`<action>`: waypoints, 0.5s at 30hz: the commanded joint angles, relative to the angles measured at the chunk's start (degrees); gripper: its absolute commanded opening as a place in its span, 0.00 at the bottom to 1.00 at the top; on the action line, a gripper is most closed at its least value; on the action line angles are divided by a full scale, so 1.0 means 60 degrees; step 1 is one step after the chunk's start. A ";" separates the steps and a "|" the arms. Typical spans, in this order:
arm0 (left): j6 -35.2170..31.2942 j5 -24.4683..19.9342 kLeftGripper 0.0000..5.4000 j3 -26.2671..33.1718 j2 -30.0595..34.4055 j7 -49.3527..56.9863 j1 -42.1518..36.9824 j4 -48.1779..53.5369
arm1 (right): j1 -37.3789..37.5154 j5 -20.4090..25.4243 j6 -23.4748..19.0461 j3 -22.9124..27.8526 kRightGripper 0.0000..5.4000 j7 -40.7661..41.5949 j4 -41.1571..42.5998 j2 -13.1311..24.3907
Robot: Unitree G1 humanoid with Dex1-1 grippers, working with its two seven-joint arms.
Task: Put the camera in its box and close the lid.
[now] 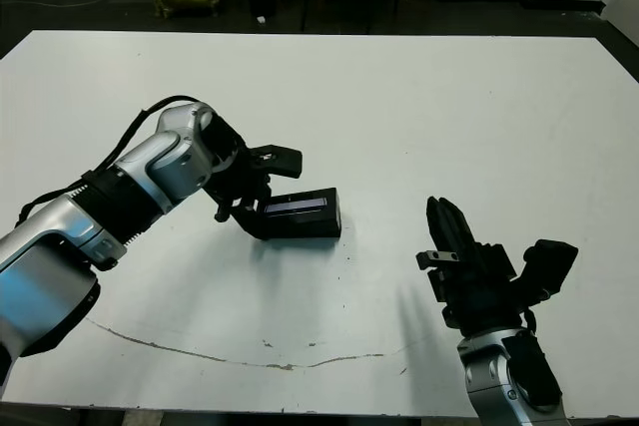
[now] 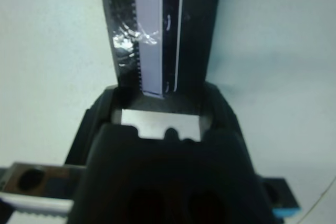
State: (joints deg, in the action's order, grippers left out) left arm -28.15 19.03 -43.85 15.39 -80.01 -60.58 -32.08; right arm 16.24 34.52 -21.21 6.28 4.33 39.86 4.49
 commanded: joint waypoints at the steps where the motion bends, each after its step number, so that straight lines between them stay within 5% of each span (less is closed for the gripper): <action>1: 0.0233 -0.0007 0.36 -0.0312 -0.0688 -0.0021 0.0461 -0.0335 | 0.0081 0.0052 0.0169 0.0117 0.00 0.0201 -0.0357 0.0013; 15: -0.0045 0.0131 0.36 -0.0195 -0.1291 0.0014 0.0536 -0.0479 | 0.0049 -0.0004 0.0030 0.0061 0.00 0.0022 -0.0265 0.0066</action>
State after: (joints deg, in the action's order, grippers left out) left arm -29.48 20.89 -43.15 12.94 -80.51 -61.06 -33.79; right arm 16.22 35.00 -20.59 6.61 4.75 38.84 4.45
